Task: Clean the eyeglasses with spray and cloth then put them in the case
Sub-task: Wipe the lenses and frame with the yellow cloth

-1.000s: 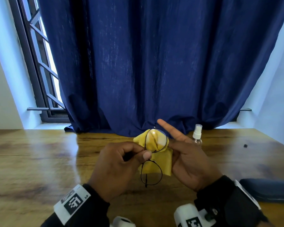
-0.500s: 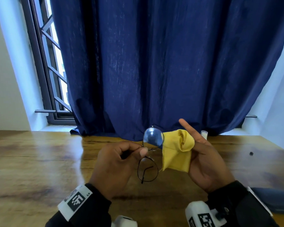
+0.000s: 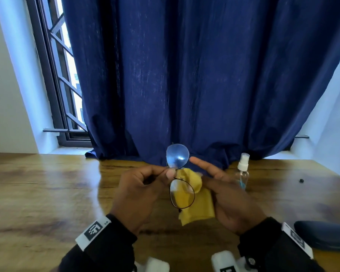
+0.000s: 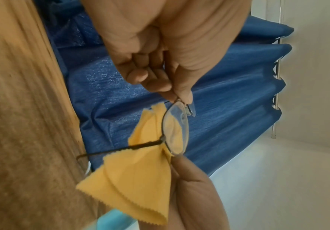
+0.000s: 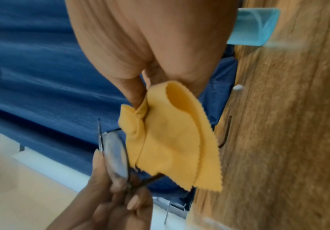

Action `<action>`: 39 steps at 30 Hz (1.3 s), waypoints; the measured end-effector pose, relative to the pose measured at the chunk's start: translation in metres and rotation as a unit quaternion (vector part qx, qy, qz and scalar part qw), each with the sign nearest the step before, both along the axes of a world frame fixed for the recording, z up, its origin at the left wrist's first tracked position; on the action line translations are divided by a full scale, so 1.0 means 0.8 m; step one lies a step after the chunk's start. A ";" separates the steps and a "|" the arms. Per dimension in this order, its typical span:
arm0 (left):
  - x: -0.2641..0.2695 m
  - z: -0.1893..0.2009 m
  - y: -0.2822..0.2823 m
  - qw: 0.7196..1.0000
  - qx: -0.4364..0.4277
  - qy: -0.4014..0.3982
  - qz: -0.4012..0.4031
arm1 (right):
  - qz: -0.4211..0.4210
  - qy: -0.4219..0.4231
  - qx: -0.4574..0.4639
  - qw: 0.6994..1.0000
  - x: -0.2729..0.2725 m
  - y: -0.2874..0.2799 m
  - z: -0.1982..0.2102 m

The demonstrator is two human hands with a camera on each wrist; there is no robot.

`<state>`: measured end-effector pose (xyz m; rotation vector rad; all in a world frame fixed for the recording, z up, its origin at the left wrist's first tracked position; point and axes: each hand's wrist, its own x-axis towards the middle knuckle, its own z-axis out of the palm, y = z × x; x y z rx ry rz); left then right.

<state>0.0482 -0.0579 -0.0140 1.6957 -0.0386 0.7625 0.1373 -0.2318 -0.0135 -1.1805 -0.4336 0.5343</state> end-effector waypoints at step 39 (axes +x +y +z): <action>0.013 -0.007 0.033 0.983 -0.169 -0.046 0.049 | 0.071 -0.295 -0.315 0.899 -0.010 -0.007 -0.001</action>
